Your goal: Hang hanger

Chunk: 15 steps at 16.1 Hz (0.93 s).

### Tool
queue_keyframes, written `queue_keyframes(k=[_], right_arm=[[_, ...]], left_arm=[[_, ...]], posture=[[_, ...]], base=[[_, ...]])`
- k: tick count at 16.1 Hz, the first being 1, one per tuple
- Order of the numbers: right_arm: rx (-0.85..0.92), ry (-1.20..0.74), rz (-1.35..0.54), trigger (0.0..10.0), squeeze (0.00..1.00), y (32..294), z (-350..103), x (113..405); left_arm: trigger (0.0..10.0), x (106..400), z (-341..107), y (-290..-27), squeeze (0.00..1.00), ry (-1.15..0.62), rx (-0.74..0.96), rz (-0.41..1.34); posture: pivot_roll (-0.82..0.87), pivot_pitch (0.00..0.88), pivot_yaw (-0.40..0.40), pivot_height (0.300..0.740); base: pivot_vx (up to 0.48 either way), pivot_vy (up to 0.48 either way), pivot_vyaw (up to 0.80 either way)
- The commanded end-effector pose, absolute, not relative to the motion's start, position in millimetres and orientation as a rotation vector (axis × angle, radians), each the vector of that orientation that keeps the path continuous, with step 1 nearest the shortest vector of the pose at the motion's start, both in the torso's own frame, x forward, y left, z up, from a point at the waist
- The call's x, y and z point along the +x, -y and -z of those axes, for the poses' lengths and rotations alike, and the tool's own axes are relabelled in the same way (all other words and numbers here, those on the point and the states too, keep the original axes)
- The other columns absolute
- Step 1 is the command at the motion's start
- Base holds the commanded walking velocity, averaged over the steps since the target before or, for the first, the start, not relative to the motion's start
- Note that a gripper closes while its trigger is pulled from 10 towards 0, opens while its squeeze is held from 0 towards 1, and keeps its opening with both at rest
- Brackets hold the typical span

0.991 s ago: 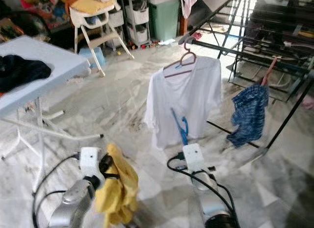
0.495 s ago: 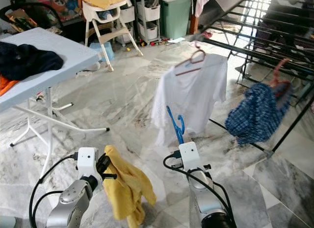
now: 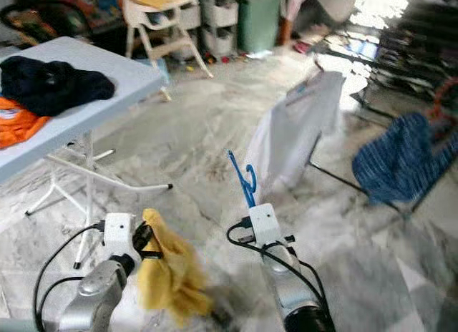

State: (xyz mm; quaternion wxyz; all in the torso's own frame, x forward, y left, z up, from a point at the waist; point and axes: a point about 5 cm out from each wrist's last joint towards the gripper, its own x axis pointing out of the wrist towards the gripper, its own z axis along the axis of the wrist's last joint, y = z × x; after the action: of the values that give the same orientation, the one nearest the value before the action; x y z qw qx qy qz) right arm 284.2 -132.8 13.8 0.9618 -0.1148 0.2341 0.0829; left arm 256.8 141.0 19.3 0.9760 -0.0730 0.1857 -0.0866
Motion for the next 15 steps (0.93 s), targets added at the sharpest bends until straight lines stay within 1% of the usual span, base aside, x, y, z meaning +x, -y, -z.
queue_keyframes(k=[1,11,13,15], right_arm=[[-0.228,-0.478,-0.163,10.0,0.00,133.4,-13.3,284.3],[-0.220,-0.478,-0.159,10.0,0.00,132.6,-12.5,284.0],[-0.219,-0.478,-0.162,10.0,0.00,132.3,-12.5,284.0],[-0.219,-0.480,-0.163,10.0,0.00,132.3,-12.0,283.3]], left_arm=[[10.0,260.0,-25.1,-141.4,0.00,-0.344,-0.131,0.183],[10.0,260.9,-24.4,-137.9,0.00,-0.358,-0.091,0.205],[10.0,260.8,-24.3,-138.2,0.00,-0.359,-0.089,0.205],[10.0,260.1,-23.6,-138.6,0.00,-0.362,-0.087,0.202]], posture=[[-0.09,0.000,0.034,0.740],[-0.09,0.000,0.042,0.740],[-0.09,0.000,0.042,0.740],[-0.09,0.000,0.041,0.740]], base=[[0.000,0.000,0.00],[0.000,0.000,0.00],[0.000,-0.251,0.00],[-0.274,-0.263,0.00]])
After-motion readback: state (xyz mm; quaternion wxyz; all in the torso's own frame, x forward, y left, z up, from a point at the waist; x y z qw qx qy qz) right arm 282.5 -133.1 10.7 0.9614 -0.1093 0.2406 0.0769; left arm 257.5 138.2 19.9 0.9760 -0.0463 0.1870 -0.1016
